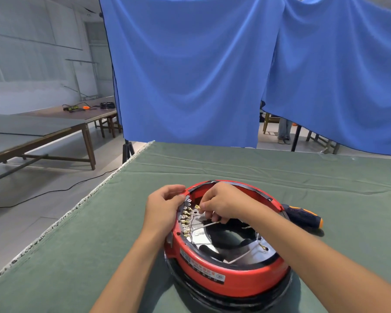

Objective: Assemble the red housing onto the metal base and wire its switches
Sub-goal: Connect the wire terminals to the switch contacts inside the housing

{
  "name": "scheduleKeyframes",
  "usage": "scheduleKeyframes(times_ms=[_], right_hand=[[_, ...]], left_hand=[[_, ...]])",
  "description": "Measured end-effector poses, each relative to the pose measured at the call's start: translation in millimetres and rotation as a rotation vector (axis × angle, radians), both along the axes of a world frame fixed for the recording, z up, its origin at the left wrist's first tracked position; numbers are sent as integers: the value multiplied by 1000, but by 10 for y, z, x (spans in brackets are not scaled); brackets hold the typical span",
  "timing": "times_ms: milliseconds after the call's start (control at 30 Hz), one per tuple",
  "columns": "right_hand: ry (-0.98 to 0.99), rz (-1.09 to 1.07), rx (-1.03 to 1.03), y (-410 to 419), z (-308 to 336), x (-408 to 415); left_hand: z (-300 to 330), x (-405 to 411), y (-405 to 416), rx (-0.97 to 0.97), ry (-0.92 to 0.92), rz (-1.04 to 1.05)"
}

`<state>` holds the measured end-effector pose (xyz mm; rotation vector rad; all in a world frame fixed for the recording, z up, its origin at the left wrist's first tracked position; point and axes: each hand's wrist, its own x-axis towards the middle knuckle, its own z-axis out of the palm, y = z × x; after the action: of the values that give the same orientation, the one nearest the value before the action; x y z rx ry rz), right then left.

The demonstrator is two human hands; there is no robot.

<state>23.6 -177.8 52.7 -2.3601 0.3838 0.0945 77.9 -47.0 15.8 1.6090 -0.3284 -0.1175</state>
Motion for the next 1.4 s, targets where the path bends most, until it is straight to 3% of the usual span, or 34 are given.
scheduleKeyframes(times_ms=[500,800,1400], right_hand=[[33,-102,87,81,-74,99],[-51,-174,175,77,-125,44],[-76,-182,149,97,-149,51]], left_hand=[[10,5,-10,-34,67,-32],[39,-19,-9,-36,64,-38],[63,-53,1,-32,66,-29]])
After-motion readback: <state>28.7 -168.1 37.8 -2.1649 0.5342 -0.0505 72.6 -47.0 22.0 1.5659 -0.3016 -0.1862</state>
